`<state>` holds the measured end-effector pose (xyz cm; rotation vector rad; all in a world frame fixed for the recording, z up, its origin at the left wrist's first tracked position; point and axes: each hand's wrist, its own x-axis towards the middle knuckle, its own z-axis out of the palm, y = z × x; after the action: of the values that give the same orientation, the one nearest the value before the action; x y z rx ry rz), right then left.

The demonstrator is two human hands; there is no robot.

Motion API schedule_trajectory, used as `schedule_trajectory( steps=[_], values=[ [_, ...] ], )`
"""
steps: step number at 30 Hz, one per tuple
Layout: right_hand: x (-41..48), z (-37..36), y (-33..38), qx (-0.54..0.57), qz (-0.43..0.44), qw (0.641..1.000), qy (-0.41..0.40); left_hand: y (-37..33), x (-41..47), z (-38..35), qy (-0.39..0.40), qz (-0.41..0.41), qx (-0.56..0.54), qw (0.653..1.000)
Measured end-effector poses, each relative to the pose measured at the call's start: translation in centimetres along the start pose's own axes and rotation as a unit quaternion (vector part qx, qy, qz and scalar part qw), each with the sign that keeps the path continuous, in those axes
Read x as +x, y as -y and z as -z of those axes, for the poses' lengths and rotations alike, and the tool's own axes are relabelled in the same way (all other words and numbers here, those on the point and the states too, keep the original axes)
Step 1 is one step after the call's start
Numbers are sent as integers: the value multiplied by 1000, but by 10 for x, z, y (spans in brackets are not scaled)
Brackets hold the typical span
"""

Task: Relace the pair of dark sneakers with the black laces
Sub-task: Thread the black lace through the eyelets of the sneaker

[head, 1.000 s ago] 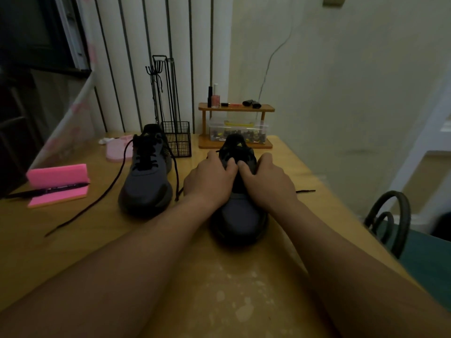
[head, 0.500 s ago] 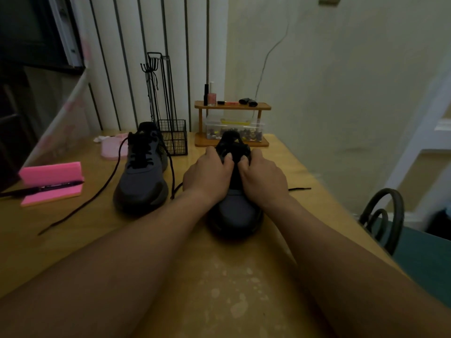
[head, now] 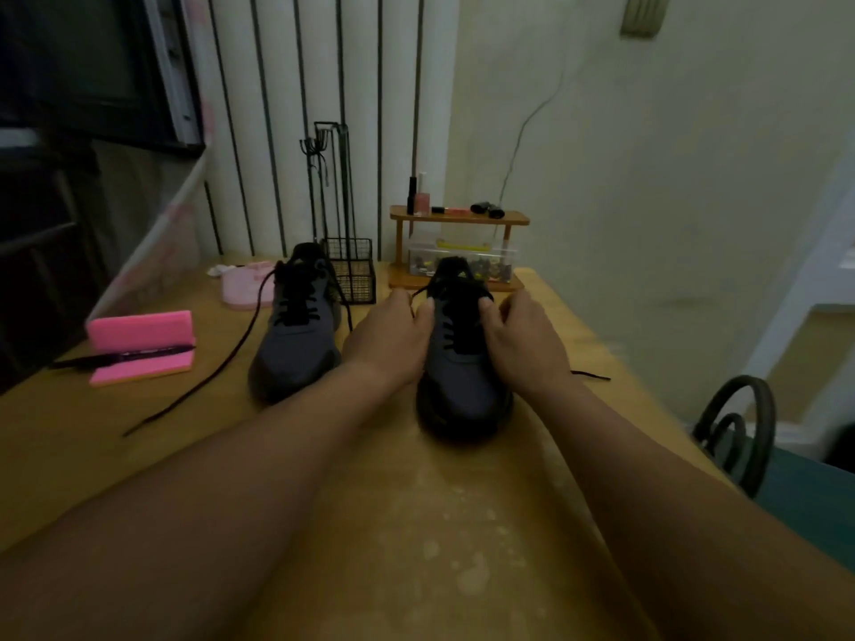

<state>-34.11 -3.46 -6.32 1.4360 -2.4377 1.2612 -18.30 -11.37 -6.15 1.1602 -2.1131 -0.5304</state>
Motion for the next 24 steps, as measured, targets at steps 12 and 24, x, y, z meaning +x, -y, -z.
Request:
schedule_trajectory(
  steps=[12, 24],
  values=[
    [-69, -79, 112, 83, 47, 964, 248, 120, -54, 83, -96, 178, -189, 961],
    [-49, -104, 118, 64, 8, 973, 224, 138, -48, 98, -49, 162, -231, 958]
  ],
)
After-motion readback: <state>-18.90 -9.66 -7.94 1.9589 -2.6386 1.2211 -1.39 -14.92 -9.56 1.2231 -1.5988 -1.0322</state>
